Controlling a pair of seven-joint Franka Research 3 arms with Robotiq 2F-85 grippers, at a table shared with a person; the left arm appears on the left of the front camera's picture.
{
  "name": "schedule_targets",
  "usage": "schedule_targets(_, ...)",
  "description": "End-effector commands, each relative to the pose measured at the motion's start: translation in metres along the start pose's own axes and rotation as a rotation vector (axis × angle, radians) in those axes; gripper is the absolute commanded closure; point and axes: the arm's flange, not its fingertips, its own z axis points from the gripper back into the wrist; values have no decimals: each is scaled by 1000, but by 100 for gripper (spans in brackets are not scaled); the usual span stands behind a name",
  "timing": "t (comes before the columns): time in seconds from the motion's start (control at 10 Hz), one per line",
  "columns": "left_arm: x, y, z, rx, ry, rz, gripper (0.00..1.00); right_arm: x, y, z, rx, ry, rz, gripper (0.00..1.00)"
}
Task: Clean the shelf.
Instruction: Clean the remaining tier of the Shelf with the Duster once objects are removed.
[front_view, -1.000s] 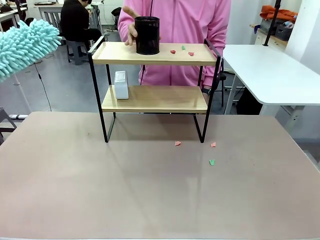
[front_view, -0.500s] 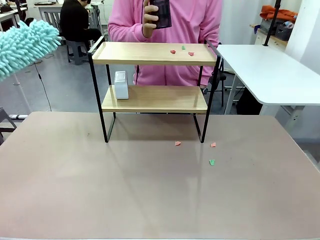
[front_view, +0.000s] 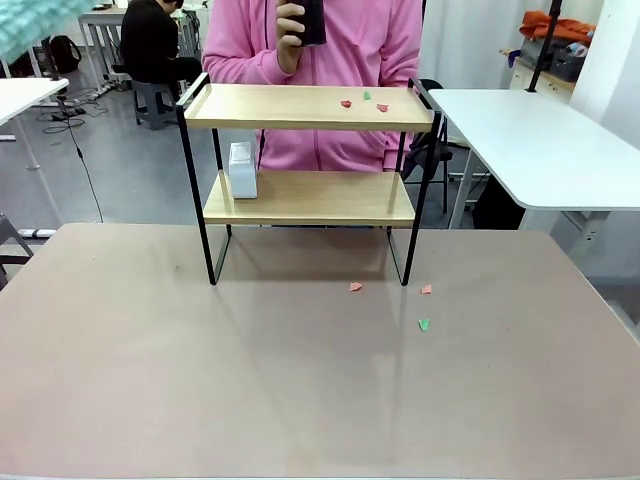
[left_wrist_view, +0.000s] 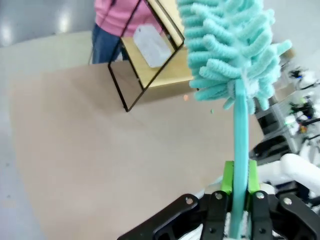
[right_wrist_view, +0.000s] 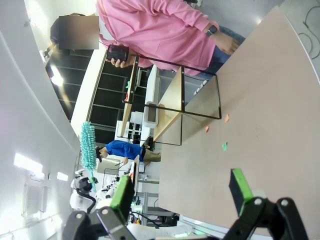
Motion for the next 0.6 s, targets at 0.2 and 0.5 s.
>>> schedule_targets(0.2,51,-53,-127,56,199,10,88,3,1,-1,23,-16,26,0)
schedule_targets(0.5,27,-47,-82,69,112,-11,88,3,1,-1,23,-16,26,0)
